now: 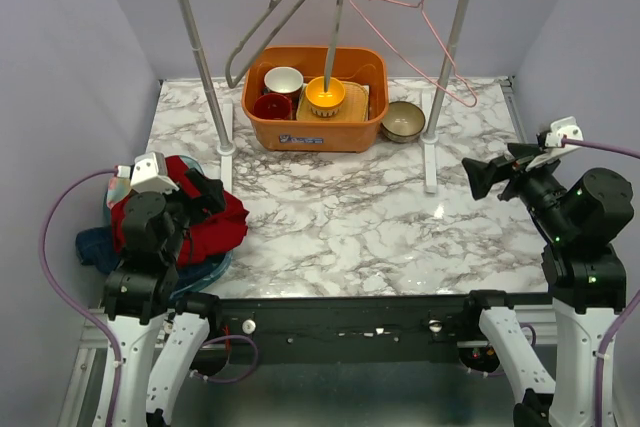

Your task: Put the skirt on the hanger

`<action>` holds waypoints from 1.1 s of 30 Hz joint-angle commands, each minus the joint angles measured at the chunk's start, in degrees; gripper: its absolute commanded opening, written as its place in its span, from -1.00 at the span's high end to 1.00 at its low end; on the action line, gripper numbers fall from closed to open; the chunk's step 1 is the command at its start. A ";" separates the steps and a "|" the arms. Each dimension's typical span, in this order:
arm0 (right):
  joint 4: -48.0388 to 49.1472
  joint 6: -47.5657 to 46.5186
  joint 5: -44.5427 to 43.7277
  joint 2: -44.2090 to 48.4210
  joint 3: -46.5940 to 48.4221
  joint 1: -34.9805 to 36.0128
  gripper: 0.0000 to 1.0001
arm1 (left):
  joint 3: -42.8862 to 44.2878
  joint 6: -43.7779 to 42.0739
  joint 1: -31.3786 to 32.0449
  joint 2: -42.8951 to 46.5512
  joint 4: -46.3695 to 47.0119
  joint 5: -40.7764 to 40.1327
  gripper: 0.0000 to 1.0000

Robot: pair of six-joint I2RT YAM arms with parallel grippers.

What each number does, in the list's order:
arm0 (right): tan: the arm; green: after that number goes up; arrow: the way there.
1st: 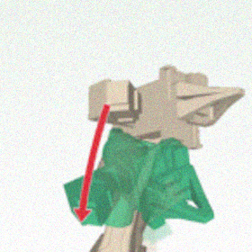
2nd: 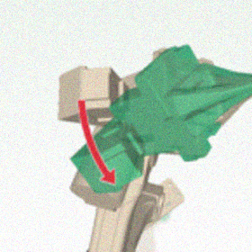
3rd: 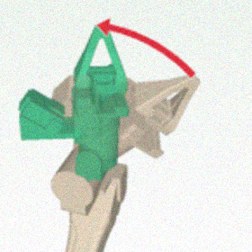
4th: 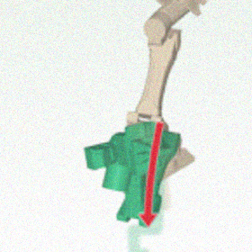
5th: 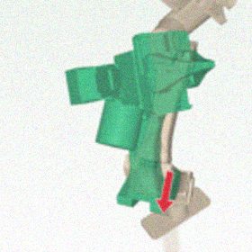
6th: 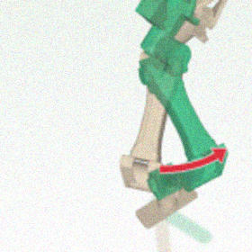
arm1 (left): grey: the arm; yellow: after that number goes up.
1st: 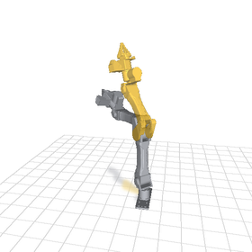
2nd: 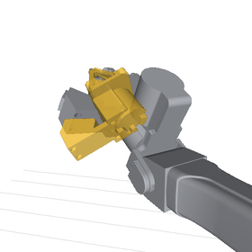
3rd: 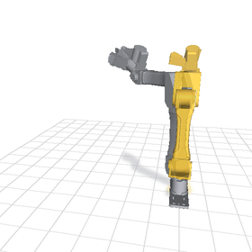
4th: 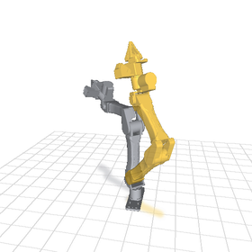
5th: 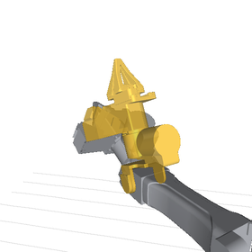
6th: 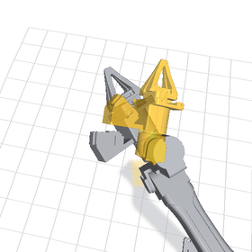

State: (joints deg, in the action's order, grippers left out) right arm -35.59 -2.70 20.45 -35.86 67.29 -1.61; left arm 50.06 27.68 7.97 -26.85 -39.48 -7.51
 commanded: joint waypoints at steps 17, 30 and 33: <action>10.10 -12.86 33.78 0.08 -22.79 -0.68 -1.00 | 6.79 4.31 -0.76 -21.74 4.94 -16.82 -0.98; 9.40 -15.14 32.90 3.34 -25.19 -0.85 -1.00 | 11.38 11.17 -5.77 -40.20 2.65 -24.83 -0.80; 9.23 -15.14 33.25 3.51 -25.10 -0.85 -1.00 | 10.84 11.43 -5.86 -43.28 2.93 -28.78 -0.75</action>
State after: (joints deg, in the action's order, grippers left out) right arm -27.33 -16.99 52.14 -32.91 41.93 -2.22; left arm 61.14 36.51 2.46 -67.46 -36.27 -28.10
